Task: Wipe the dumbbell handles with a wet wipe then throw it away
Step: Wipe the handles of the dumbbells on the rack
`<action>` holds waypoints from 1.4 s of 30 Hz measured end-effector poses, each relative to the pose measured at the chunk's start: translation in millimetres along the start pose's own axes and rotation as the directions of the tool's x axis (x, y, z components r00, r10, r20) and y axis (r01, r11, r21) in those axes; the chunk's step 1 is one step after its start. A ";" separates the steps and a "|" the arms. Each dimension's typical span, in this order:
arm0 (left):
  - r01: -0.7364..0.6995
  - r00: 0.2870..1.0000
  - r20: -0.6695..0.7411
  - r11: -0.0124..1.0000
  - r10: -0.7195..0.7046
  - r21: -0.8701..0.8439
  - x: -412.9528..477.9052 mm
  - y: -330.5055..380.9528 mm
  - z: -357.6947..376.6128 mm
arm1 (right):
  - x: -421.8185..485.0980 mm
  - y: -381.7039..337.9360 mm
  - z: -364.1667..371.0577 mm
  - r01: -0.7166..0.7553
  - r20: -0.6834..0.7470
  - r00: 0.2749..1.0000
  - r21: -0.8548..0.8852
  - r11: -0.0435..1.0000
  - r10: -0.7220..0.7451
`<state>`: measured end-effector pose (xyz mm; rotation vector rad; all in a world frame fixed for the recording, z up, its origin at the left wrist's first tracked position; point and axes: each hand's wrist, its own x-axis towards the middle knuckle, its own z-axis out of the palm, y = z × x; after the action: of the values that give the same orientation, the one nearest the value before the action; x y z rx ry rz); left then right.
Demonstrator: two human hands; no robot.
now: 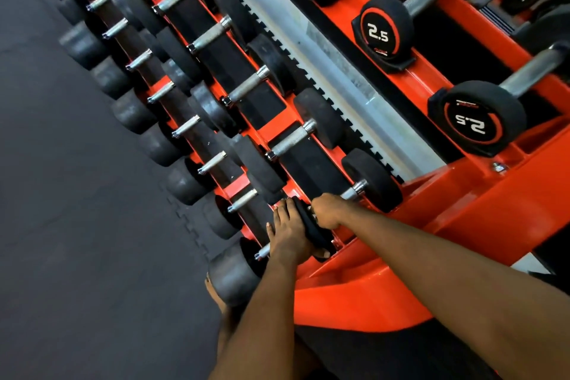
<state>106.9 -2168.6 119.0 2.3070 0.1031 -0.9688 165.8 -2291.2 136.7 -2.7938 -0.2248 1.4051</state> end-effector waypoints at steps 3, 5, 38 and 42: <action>0.013 1.000 0.003 1.000 -0.013 0.004 -0.5 0.3 0.3 | 0.1 3.5 4.0 -0.013 -0.126 0.992 0.055 0.998 0.020; 0.022 1.000 0.021 1.000 -0.022 0.003 0.1 -0.3 -0.1 | -4.8 5.4 9.4 -0.028 -0.216 0.975 0.099 0.995 0.049; 0.045 0.993 0.106 0.997 -0.052 0.069 0.8 3.1 -6.4 | 51.0 4.1 113.2 -0.062 0.271 0.696 0.945 -0.320 0.665; 0.057 0.991 0.121 0.997 -0.064 0.060 -1.4 5.1 -9.5 | 56.9 16.5 126.6 -0.117 0.236 0.696 0.969 -0.218 0.678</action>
<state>113.3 -2166.9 127.7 2.3004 0.0967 -1.1555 100.1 -2307.5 14.4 -1.5500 1.3878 0.3393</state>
